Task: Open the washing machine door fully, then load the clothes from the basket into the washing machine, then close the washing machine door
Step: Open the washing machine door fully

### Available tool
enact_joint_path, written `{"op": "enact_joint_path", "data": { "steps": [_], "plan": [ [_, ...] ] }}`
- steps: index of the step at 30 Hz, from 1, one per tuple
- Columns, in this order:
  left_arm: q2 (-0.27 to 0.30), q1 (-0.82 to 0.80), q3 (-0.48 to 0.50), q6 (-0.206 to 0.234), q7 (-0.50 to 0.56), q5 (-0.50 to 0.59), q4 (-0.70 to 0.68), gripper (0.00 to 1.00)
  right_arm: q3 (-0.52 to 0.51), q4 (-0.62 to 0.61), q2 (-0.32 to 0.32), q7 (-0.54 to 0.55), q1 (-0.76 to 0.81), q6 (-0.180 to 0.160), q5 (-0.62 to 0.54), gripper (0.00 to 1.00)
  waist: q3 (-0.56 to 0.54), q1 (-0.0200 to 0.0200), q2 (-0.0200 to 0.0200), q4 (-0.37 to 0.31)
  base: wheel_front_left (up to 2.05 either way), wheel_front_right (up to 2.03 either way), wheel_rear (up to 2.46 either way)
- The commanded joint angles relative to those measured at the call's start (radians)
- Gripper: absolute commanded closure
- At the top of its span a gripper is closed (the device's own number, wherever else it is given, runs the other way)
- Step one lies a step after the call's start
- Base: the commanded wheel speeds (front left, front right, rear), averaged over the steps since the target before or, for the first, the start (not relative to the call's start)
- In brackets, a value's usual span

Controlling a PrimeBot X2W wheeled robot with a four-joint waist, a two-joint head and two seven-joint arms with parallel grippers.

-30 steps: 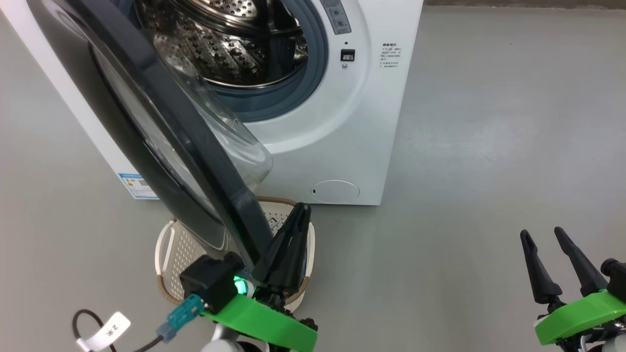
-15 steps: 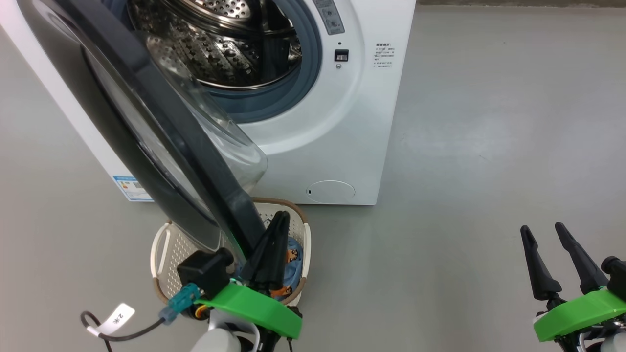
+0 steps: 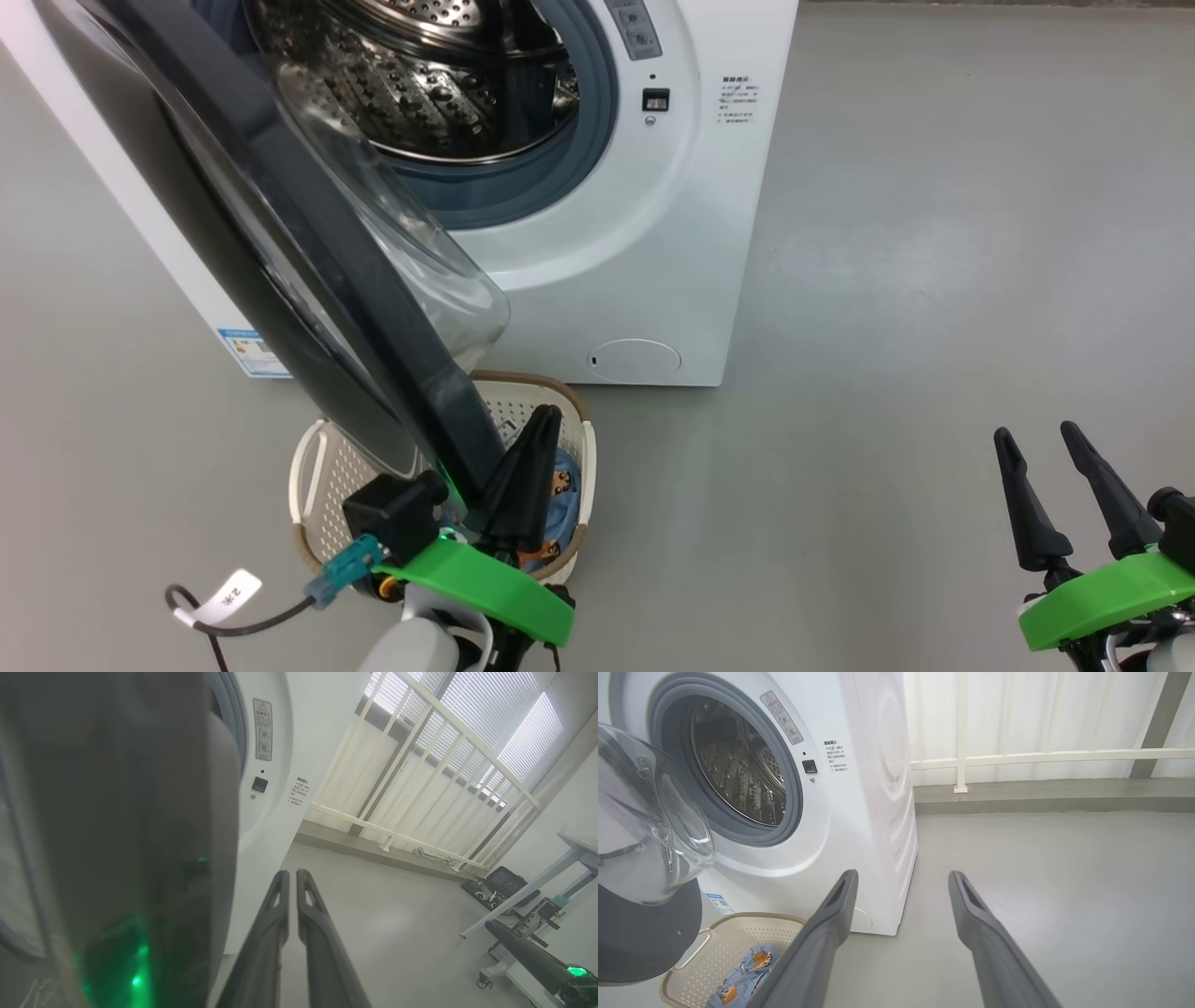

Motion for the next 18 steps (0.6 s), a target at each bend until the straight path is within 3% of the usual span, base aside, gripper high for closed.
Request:
{"op": "enact_joint_path", "data": {
  "steps": [1,18],
  "plan": [
    [0.015,-0.046,0.051,0.006,-0.013,-0.015,-0.006,1.00,0.006,-0.028,-0.022,-0.012,-0.010,0.005,-0.016,0.00,0.001,0.0000,0.0000,0.003,0.00,0.00,0.00],
    [0.029,-0.013,0.085,0.020,-0.022,0.004,-0.038,1.00,-0.011,-0.040,-0.035,-0.012,-0.009,0.005,-0.025,0.00,0.010,0.0000,0.0000,0.058,0.00,0.00,0.00]
  ]
}}
